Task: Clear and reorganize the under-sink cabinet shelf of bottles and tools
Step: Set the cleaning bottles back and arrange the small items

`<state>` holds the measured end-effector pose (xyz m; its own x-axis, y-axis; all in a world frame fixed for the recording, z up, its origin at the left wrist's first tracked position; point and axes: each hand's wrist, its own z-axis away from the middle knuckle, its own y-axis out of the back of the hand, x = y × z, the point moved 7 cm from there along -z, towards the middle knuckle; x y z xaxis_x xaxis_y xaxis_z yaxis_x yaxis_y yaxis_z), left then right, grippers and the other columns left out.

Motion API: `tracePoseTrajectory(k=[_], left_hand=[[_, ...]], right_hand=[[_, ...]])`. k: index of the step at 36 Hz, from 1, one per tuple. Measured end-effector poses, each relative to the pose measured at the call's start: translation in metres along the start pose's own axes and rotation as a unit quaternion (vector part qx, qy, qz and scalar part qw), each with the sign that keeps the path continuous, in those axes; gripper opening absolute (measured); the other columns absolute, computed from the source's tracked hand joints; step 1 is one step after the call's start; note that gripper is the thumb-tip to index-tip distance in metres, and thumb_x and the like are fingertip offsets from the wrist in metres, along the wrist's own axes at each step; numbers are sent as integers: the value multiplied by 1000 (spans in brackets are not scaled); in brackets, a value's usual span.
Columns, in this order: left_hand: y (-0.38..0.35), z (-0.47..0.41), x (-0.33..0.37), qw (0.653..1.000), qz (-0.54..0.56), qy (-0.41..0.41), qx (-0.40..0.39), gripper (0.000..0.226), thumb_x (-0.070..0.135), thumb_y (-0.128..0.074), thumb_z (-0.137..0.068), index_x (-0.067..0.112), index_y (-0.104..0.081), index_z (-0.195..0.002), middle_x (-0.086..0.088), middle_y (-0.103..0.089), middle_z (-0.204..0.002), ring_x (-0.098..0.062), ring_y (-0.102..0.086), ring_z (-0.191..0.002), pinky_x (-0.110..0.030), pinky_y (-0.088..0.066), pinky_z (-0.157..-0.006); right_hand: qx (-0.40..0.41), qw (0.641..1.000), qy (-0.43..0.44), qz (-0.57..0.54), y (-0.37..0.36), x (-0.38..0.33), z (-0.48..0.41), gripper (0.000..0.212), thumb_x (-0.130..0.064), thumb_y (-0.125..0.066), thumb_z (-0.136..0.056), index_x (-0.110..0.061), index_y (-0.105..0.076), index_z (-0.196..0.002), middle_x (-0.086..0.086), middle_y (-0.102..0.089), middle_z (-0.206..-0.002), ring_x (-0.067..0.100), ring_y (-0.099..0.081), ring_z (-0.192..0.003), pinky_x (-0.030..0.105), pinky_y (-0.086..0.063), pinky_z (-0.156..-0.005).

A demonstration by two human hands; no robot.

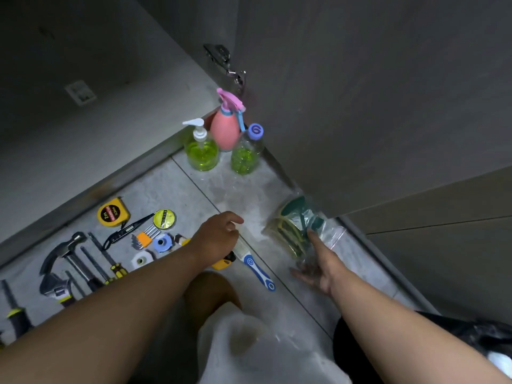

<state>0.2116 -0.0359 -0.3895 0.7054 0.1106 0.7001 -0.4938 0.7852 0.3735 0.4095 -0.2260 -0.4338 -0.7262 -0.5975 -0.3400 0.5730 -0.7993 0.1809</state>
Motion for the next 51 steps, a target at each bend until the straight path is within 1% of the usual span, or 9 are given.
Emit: tracePoseTrajectory(k=[13, 17, 22, 24, 28, 32, 34, 45, 51], left_hand=[[20, 10, -48, 998, -54, 20, 14, 32, 6, -52, -95, 19, -63, -122, -11, -55, -122, -24, -61, -112, -41, -48, -102], [30, 8, -53, 998, -59, 10, 25, 31, 5, -54, -95, 17, -62, -123, -12, -55, -124, -23, -60, -114, -28, -46, -97], [37, 15, -58, 991, -134, -15, 26, 40, 4, -55, -95, 15, -59, -134, -14, -52, -130, -27, -55, -121, -32, -44, -102], [35, 19, -60, 979, -201, -17, 5, 48, 9, -59, -94, 21, -55, -140, -9, -50, -137, -27, -48, -129, -39, -41, -107], [23, 22, -62, 936, -345, -39, -60, 66, 41, -66, -91, 30, -41, -151, -1, -39, -153, -24, -39, -138, -42, -36, -112], [15, 22, -69, 913, -393, -57, -94, 73, 40, -62, -95, 30, -27, -157, -2, -26, -162, -26, -27, -147, -46, -29, -118], [13, 22, -74, 906, -408, -56, -97, 75, 33, -61, -96, 30, -20, -159, -3, -22, -164, -26, -22, -150, -47, -26, -120], [13, 18, -86, 923, -373, -64, -65, 80, 12, -61, -94, 26, -17, -160, -7, -22, -160, -28, -23, -147, -42, -35, -114], [11, 17, -87, 923, -373, -79, -50, 72, 14, -52, -98, 20, -16, -160, -11, -21, -159, -29, -22, -146, -35, -18, -120]], right_hand=[[-90, 989, 73, -90, -93, -37, -18, 59, -45, -72, -88, -11, -53, -133, 17, -63, -130, 31, -69, -109, 41, -57, -95], [-114, 986, 92, -77, -109, -58, -13, 62, -50, -68, -90, -16, -50, -139, 12, -60, -136, 26, -66, -113, 37, -57, -93], [-11, 992, 126, 9, -95, -54, -4, 85, -67, -78, -67, -22, -44, -131, 6, -61, -118, 24, -66, -103, 40, -60, -76], [50, 985, 140, 84, -81, -36, -8, 92, -66, -80, -63, -15, -44, -129, 12, -61, -120, 30, -65, -106, 46, -58, -84], [70, 912, 208, 347, -67, 4, -8, 58, -47, -79, -70, -12, -57, -111, 14, -62, -119, 29, -63, -103, 39, -54, -92], [8, 726, 310, 614, -73, 46, 3, 41, -41, -77, -75, -21, -57, -106, 4, -55, -111, 24, -56, -100, 30, -45, -79], [14, 675, 341, 654, -75, 54, 8, 42, -41, -73, -79, -26, -52, -112, 0, -52, -112, 21, -54, -102, 32, -48, -78], [43, 622, 424, 657, -131, 5, 19, 27, -41, -67, -80, -29, -58, -103, -4, -62, -102, 21, -63, -85, 33, -53, -69], [23, 614, 452, 646, -208, -29, 28, 26, -40, -67, -80, -23, -51, -90, 1, -59, -89, 30, -63, -84, 31, -43, -65]])
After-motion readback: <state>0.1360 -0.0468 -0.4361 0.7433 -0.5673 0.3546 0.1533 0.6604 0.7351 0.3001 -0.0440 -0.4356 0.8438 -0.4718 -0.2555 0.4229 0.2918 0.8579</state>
